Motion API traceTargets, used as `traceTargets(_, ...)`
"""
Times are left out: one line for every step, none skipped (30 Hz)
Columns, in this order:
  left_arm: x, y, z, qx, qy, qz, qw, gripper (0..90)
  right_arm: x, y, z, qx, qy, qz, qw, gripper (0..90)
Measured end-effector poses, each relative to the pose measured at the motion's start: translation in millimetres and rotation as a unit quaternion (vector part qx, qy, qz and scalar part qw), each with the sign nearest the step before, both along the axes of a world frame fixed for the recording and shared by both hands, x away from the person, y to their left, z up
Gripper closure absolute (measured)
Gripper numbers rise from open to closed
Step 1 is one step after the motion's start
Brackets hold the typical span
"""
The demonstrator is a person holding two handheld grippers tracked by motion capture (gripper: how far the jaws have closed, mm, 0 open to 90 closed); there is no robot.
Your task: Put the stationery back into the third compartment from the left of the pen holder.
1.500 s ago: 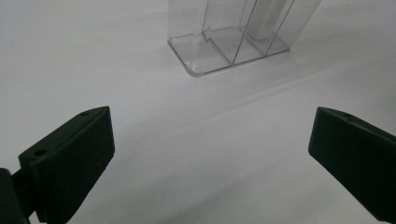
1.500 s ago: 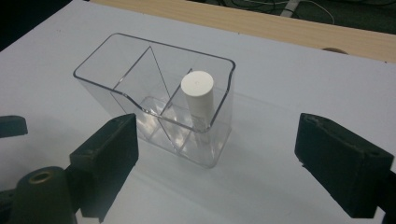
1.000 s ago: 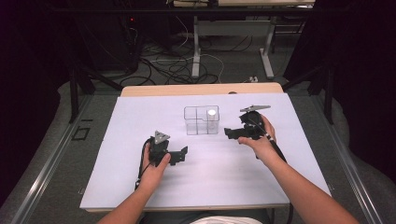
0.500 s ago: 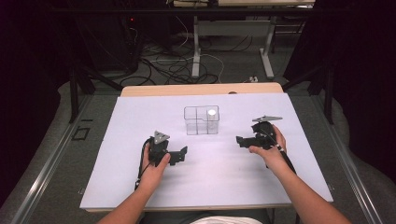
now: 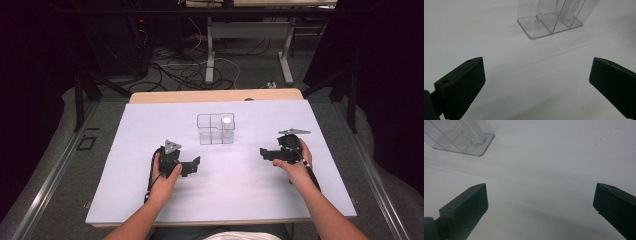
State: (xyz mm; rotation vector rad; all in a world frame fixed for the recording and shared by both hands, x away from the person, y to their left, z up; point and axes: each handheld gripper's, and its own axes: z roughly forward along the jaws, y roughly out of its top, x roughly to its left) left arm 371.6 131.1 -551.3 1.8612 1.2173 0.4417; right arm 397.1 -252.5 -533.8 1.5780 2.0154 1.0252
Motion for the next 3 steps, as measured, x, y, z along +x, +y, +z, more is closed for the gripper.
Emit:
traceTargets(0.2, 0.1, -0.1, -0.001, -0.001, 0.0, 1.0, 0.2, 0.0, -1.3, -0.1, 0.0, 0.0, -0.001, 1.0, 0.0)
traceTargets(0.6, 1.1, 0.4, 0.004, 0.0, -0.002, 1.0, 0.2, 0.1, -2.3, -0.2, 0.001, 0.001, -0.003, 1.0, 0.0)
traceTargets(1.0, 1.0, -0.1, 0.003, -0.002, 0.0, 1.0, 0.2, 0.5, -4.3, -0.7, -0.001, 0.0, -0.002, 1.0, 0.0)
